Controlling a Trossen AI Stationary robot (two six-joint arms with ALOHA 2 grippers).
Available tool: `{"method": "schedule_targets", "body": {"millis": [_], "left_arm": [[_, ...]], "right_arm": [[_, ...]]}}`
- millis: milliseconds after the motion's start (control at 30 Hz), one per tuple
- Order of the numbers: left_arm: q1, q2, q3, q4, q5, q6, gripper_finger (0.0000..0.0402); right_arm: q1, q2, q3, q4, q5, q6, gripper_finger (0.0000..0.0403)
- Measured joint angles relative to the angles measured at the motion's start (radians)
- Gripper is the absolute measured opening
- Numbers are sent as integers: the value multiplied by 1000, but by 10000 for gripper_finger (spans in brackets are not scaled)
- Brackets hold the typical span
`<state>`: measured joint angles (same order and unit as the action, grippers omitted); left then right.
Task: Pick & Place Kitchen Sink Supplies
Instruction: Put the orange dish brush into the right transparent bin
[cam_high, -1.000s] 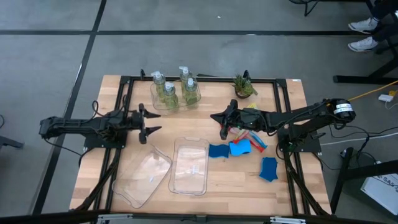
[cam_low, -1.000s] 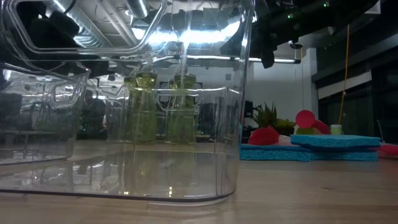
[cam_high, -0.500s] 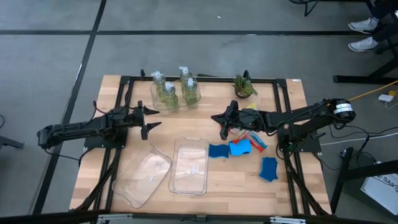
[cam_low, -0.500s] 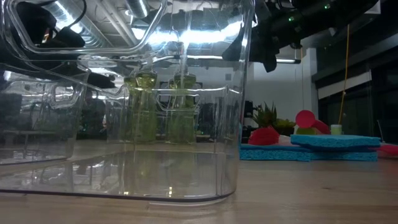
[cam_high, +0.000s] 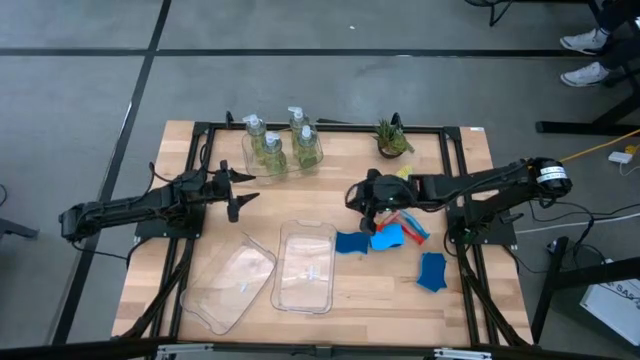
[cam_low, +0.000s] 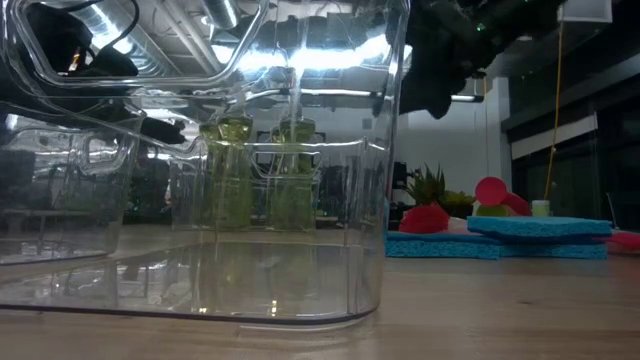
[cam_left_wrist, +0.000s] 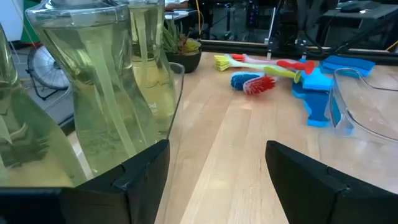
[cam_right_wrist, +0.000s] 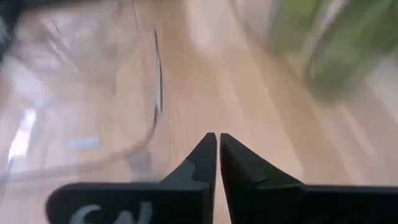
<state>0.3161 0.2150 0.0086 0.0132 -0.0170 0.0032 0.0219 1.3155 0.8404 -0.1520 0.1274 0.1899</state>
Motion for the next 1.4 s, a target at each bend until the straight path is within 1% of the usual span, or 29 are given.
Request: {"method": "schedule_targets", "body": {"millis": [133, 333, 467, 600, 700, 800, 1000, 1133, 1233, 1400], "left_arm": [[0, 0, 0, 0, 0, 0, 260], [0, 0, 0, 0, 0, 0, 260], [0, 0, 0, 0, 0, 0, 260], [0, 0, 0, 0, 0, 0, 260], [0, 0, 0, 1, 0, 0, 260], [0, 0, 0, 5, -1, 0, 260], [0, 0, 0, 9, -1, 0, 260], [0, 0, 0, 11, -1, 0, 260], [0, 0, 0, 12, -1, 0, 260], [0, 0, 0, 12, -1, 0, 260]], "right_arm": [[0, 0, 119, -258, 0, 9, 66], [0, 0, 232, -556, 1, 31, 150], [0, 0, 239, -710, 0, 66, 203], [8, 0, 206, -836, 1, 99, 237], [9, 0, 177, -858, -21, 115, 248], [12, 0, 138, -841, -48, 73, 249], [21, 0, 47, -782, -41, -152, 236], [21, 0, -23, -700, -39, -238, 226], [21, 0, -70, -617, -5, -295, 220], [21, 0, -123, -528, 46, -357, 214]]}}
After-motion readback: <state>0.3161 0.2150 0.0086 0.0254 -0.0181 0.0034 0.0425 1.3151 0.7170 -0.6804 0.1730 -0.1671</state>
